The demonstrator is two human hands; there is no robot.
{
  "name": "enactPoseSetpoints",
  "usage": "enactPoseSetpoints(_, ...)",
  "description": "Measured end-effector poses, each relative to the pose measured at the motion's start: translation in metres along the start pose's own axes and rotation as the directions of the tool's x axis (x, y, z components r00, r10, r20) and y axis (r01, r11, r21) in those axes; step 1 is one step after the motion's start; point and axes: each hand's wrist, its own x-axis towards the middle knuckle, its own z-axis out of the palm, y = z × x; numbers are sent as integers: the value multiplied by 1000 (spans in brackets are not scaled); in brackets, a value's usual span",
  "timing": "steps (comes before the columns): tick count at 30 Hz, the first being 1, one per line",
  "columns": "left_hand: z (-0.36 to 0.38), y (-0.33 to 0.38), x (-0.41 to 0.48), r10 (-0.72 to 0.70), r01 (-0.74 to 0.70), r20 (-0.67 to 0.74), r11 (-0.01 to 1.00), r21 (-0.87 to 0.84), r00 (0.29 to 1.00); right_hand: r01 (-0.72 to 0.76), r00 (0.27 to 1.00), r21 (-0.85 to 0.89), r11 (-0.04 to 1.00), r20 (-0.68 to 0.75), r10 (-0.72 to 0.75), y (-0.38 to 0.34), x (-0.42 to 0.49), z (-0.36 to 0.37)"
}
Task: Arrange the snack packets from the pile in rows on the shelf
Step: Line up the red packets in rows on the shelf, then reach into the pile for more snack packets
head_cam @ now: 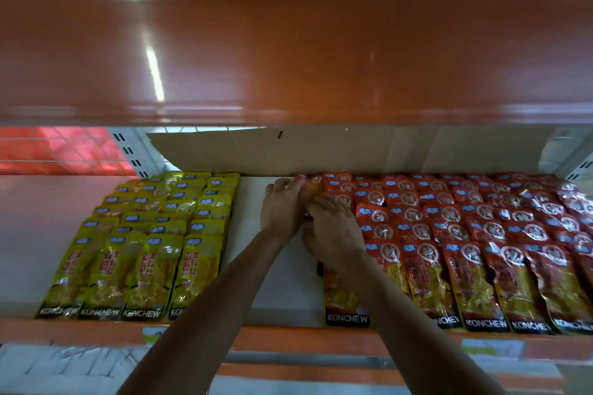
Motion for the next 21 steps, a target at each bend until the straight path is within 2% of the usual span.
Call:
enactPoseSetpoints(2,-15,-7,-9,29,-29,-24,1000,-7,999,1,1000,-11,1000,-13,-2,-13,4,1)
enactPoseSetpoints(5,-43,-25,-29,54,-60,-130,997,-43,990,-4,1000,-44,999,-8,3,-44,10,9)
enactPoseSetpoints(9,-83,-74,-58,55,-47,-229,998,42,972,37,999,-33,999,14,-37,-103,18,27)
enactPoseSetpoints(13,-129,-143,-89,-51,68,-162,992,104,985,100,995,14,995,11,-100,-184,26,52)
enactPoseSetpoints(21,-226,-288,-175,-279,306,-304,951,46,911,224,971,20,974,78,-225,-358,35,127)
